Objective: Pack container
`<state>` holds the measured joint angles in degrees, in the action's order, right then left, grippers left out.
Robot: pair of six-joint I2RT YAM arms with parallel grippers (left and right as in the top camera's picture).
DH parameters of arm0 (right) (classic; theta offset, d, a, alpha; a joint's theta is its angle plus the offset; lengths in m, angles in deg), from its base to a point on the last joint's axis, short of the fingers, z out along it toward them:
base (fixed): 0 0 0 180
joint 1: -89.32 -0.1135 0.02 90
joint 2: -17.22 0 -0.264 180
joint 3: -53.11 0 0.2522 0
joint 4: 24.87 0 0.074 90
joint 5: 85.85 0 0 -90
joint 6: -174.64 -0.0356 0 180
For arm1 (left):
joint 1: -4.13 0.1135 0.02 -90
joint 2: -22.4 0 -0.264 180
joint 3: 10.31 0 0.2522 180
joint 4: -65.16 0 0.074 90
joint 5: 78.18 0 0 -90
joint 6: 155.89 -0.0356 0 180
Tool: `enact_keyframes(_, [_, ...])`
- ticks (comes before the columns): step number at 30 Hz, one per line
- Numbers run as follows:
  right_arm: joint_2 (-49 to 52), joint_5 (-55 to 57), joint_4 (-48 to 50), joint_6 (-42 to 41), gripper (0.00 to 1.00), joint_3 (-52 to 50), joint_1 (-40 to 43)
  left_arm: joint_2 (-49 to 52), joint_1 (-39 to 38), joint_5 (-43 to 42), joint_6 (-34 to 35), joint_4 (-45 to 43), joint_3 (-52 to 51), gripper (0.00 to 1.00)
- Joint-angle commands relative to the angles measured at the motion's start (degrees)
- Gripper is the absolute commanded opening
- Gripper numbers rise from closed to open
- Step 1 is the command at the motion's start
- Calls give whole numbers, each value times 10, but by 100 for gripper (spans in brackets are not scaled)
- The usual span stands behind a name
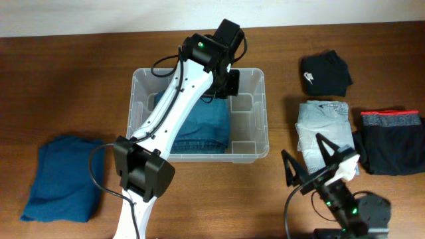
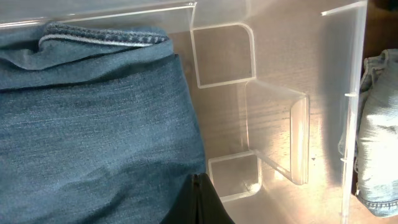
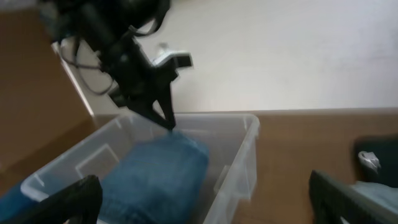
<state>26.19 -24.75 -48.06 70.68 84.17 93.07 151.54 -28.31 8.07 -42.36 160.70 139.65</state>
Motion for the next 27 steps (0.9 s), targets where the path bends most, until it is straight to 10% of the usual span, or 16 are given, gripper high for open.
enact_keyframes(1, [100, 31, -57, 2, 98, 111, 4, 6, 0, 20, -9, -1, 7, 1])
enact_keyframes(15, [706, 63, -506, 82, 98, 579, -32, 31, 12, 20, -3, -3, 7, 1])
enact_keyframes(27, [862, 176, -467, 23, 98, 613, -158, 31, 12, 21, -3, 2, 7, 1])
